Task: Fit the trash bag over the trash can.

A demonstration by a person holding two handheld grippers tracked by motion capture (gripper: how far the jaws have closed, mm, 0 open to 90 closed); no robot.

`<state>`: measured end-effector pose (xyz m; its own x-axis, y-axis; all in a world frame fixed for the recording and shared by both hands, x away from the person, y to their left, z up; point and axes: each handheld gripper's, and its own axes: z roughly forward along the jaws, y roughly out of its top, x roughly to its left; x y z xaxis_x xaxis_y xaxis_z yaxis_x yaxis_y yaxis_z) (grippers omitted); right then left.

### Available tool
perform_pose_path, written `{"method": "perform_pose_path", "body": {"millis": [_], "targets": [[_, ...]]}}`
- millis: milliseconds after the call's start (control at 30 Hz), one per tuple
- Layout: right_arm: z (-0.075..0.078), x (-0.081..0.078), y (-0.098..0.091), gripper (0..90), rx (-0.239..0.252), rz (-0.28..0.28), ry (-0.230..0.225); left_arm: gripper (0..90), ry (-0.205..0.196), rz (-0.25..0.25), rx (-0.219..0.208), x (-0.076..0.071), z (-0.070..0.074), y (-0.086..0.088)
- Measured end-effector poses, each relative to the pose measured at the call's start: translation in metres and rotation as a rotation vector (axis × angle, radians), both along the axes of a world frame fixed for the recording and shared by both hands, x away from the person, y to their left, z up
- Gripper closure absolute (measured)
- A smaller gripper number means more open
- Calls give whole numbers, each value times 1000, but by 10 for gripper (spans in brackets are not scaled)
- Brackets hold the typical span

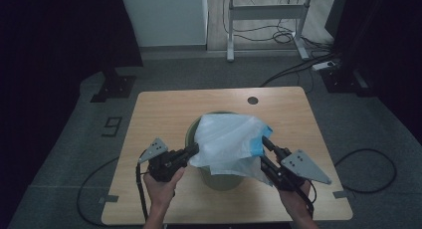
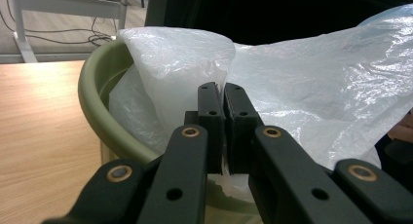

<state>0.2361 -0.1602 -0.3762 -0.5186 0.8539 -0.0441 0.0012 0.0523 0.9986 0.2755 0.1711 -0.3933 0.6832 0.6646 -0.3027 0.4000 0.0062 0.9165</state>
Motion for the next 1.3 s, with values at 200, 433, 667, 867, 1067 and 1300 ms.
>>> {"method": "perform_pose_path", "body": {"millis": [200,433,667,867,1067,1300], "targets": [[0,-7,2,590,-35,-13,-22,850,2,3,-5,-2,1,7],[-4,-15,-5,547,-25,-11,-22,851,10,11,-19,-1,0,11],[-5,-21,1,592,-26,42,-17,849,12,7,-25,0,0,8],[-8,-15,3,798,-24,16,-4,778,11,-14,-28,-1,2,9],[-7,-9,-1,887,-23,-6,-21,587,-26,-49,7,-9,18,13],[-8,-13,1,888,-29,16,-35,485,-36,-24,112,5,42,3]]}}
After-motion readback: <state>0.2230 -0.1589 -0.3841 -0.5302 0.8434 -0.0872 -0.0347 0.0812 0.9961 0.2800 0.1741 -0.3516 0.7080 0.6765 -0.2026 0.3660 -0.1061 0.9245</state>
